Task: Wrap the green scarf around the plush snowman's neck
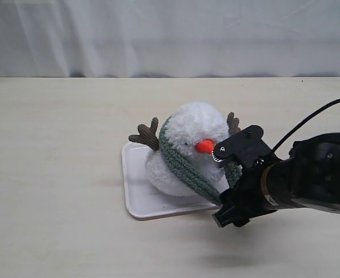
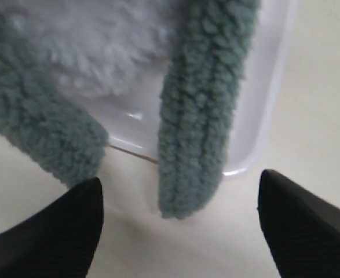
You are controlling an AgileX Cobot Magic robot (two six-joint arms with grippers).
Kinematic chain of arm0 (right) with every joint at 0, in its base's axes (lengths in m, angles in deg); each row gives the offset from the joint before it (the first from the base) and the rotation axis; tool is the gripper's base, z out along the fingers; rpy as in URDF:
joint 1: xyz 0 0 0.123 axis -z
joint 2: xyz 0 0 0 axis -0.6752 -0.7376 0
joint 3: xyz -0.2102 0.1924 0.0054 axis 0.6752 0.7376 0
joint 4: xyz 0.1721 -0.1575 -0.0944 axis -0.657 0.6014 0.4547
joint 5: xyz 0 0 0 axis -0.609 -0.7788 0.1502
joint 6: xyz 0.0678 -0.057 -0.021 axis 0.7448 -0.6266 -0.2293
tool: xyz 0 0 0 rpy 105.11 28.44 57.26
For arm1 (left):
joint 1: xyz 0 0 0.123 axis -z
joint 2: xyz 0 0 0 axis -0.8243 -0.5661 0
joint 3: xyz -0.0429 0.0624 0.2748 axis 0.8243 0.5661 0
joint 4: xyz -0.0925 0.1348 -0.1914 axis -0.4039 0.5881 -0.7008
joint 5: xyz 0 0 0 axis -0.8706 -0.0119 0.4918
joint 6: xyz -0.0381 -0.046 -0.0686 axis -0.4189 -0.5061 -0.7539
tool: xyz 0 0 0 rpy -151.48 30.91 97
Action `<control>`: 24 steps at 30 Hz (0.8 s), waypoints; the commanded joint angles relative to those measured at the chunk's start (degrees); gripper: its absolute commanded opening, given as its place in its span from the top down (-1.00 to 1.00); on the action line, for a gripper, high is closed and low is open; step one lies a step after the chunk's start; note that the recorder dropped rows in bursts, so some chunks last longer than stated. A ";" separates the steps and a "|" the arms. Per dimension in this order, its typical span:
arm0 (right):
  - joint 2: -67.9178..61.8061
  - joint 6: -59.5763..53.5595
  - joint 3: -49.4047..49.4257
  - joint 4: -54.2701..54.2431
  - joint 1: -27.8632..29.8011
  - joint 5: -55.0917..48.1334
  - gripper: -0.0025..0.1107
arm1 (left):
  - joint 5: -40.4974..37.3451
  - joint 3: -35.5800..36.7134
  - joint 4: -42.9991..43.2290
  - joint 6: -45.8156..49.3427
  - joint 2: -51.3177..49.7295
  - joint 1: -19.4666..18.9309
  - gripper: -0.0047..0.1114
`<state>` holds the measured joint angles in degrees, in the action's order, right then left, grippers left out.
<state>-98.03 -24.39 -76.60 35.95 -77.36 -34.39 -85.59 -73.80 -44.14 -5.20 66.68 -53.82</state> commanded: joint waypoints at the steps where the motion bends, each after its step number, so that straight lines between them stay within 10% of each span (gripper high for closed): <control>1: -0.31 -0.27 -0.15 0.23 0.24 6.83 -0.28 | 0.74 0.09 0.03 -0.01 0.12 0.33 0.92; 11: -5.40 1.08 -0.15 2.97 3.75 5.03 -0.18 | 0.74 0.09 0.03 -0.01 0.12 0.33 0.92; 24: -5.19 0.86 -0.15 1.44 3.41 12.00 0.88 | 0.55 0.09 0.03 -0.01 0.12 0.33 0.92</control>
<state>-104.96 -23.56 -76.60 38.44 -73.97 -22.28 -85.59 -73.80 -44.14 -5.20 66.68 -53.82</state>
